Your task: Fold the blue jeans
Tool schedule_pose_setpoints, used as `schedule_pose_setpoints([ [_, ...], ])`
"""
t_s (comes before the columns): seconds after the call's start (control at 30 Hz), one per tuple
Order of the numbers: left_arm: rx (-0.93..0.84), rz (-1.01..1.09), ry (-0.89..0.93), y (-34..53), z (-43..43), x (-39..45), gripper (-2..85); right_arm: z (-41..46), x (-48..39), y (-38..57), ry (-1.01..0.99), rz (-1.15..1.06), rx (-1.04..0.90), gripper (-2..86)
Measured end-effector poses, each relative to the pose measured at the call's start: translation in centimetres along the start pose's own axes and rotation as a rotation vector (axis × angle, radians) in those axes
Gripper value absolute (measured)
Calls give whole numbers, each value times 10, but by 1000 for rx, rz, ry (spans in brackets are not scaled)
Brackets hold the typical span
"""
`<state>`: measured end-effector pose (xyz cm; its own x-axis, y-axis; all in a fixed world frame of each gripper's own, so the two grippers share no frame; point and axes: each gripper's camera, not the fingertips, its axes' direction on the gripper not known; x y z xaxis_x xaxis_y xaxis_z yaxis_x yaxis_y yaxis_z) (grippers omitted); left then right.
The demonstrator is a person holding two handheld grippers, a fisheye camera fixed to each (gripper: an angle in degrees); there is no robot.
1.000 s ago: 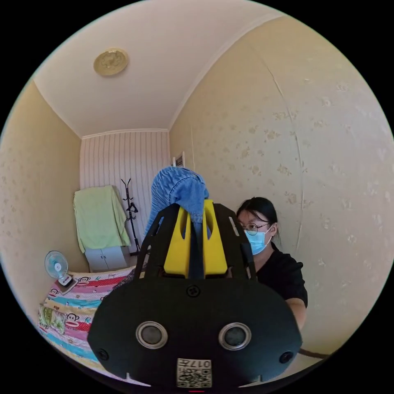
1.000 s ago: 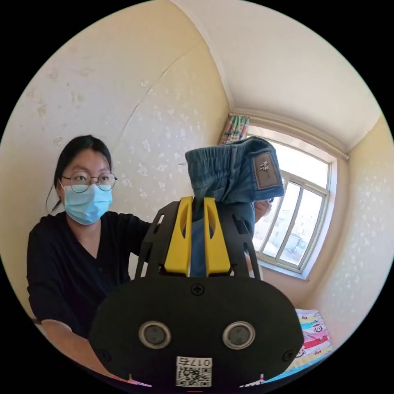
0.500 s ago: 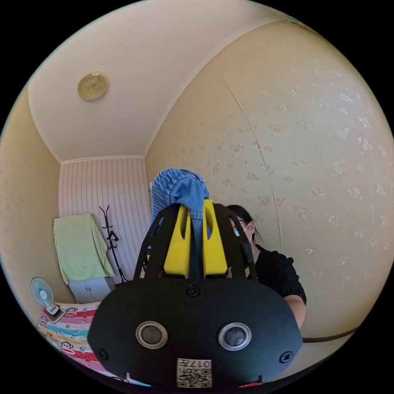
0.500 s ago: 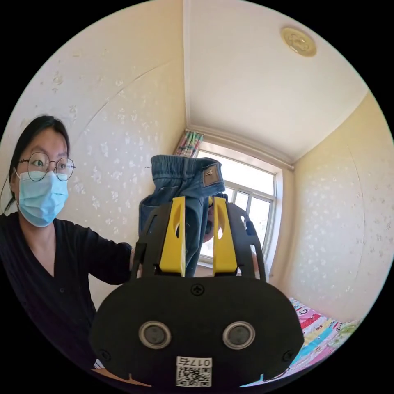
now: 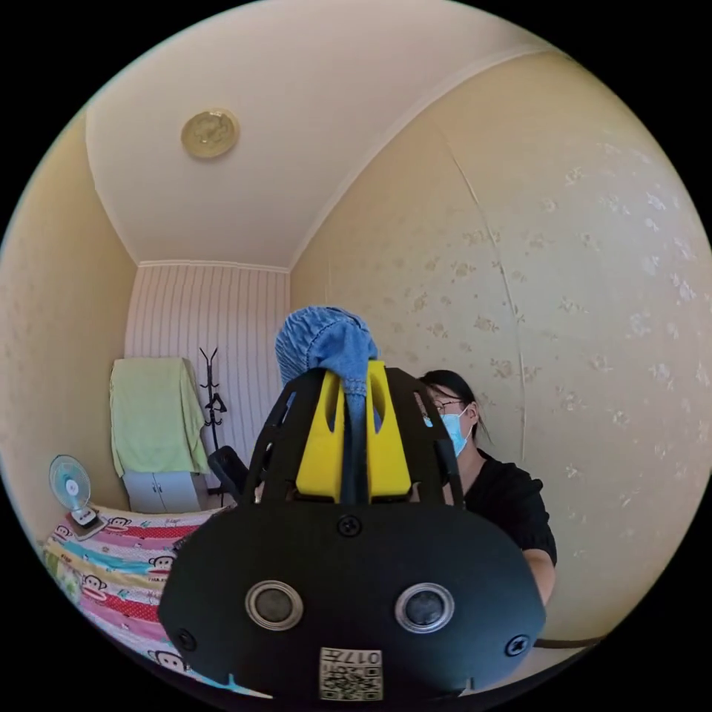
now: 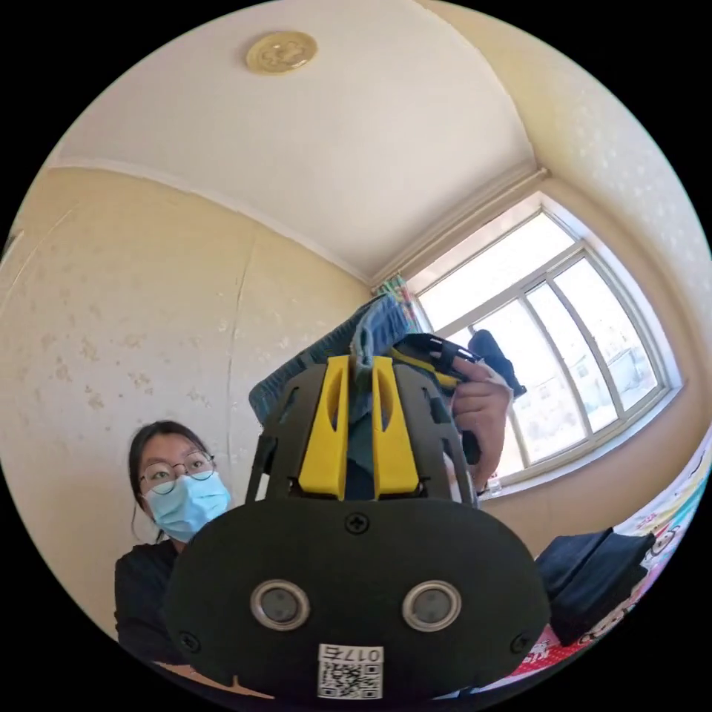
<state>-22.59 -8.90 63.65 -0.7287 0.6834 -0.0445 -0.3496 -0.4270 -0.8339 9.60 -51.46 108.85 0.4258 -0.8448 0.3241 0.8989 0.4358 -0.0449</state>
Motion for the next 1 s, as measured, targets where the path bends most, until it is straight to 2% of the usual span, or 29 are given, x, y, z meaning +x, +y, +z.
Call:
schedule_pose_setpoints([
  [0.1,-37,-88,-138,-1,-22,-16,48,-34,-16,-14,130,-54,69,38],
  [0.17,-46,-221,-231,3,-37,-37,50,-59,-20,-26,163,-47,110,34],
  [0.23,24,-483,-339,27,-65,-78,50,-84,-17,-35,175,22,145,32],
  [0.33,183,-729,-468,72,-102,-123,50,-126,-5,-27,295,117,306,29],
  [0.4,246,-815,-520,97,-120,-148,52,-159,24,-12,248,219,458,28],
  [0.53,313,-965,-573,150,-141,-194,62,-195,62,10,104,289,613,28],
  [0.73,231,-1029,-602,201,-152,-215,109,-237,66,33,155,213,693,29],
  [0.83,184,-943,-597,221,-159,-198,117,-250,63,34,175,188,657,27],
  [1.0,273,-834,-589,266,-184,-145,147,-246,52,24,168,161,588,25],
])
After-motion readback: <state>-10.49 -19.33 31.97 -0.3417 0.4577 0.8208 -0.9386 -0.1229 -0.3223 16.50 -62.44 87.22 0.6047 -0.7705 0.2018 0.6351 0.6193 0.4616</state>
